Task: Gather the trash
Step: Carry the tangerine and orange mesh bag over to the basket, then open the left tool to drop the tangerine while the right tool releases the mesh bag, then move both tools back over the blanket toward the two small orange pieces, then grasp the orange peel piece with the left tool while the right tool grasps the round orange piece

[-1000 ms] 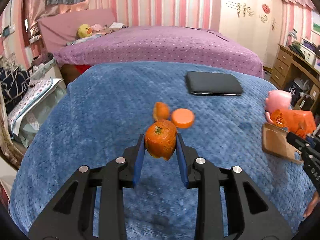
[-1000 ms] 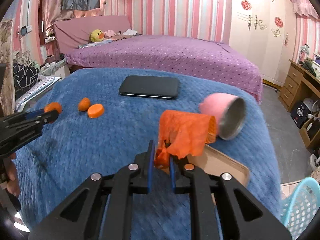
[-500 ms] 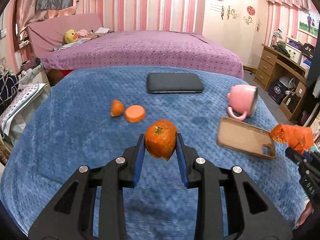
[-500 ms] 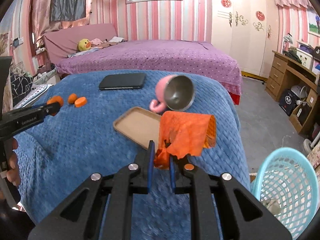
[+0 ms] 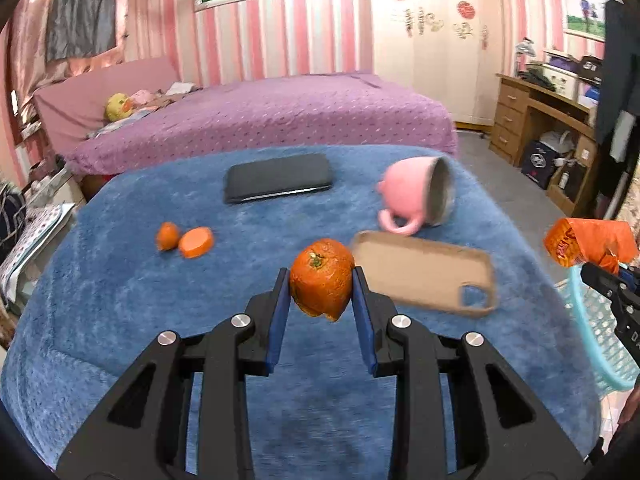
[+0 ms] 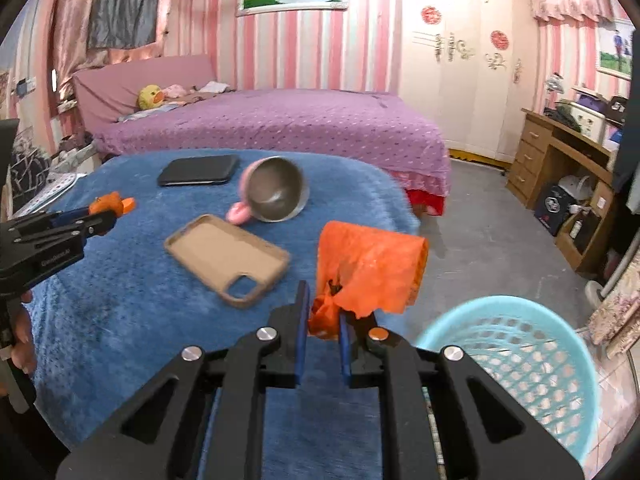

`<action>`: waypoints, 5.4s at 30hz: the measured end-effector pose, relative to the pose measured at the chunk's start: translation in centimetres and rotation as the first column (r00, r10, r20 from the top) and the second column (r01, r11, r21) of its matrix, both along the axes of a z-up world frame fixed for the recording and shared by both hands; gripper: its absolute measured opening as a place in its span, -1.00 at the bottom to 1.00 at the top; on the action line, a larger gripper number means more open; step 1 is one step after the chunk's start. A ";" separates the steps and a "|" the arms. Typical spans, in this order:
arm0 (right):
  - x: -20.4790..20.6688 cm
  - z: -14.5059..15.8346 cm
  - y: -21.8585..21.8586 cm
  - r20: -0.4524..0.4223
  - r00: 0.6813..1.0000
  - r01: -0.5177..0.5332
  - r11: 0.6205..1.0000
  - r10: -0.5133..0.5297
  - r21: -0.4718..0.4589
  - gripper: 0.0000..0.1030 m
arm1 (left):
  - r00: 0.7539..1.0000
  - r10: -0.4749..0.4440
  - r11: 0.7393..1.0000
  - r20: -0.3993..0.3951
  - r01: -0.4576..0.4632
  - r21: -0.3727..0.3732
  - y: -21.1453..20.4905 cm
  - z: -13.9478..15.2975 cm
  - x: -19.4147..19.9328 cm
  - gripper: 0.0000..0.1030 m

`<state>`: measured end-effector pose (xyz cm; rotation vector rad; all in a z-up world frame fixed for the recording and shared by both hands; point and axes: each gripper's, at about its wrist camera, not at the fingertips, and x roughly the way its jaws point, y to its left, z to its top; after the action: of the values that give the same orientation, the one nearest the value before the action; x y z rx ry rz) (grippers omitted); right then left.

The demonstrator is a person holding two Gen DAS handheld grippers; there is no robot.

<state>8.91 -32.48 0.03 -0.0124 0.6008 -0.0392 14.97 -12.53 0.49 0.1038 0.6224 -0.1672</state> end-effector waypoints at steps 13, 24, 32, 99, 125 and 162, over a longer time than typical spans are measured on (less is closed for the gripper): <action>-4.3 -1.6 -11.6 -0.052 0.986 0.159 0.987 -0.161 -0.032 -0.74 | 0.988 -0.157 0.987 -0.011 0.156 -0.027 -12.7 -0.9 -3.5 -0.43; -5.7 -3.6 -16.6 -0.085 0.973 0.214 0.976 -0.216 -0.030 -0.74 | 0.962 -0.270 0.963 -0.030 0.270 -0.017 -21.4 -1.9 -6.5 -0.43; -7.2 -4.1 -19.5 -0.078 0.963 0.259 0.965 -0.257 0.025 -0.74 | 0.941 -0.338 0.941 -0.011 0.338 -0.027 -25.6 -1.3 -8.0 -0.39; 0.6 -2.1 -4.2 0.007 0.955 0.297 0.955 -0.297 0.015 0.90 | 0.992 0.099 0.993 0.074 -0.104 0.061 7.3 0.6 1.9 0.89; 12.1 -1.3 15.6 0.019 1.000 0.024 0.997 -0.025 0.079 0.91 | 0.917 0.399 0.912 0.026 -0.400 0.097 27.1 -1.4 8.8 0.89; 22.4 -4.9 27.8 -0.157 0.936 -0.309 0.948 0.317 0.071 -0.23 | 0.874 0.476 0.877 -0.096 -0.480 -0.027 29.5 -3.3 14.0 0.89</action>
<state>31.30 -4.65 -4.88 -0.0683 0.7610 0.2880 28.98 16.97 -2.84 -0.1096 0.7121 0.2967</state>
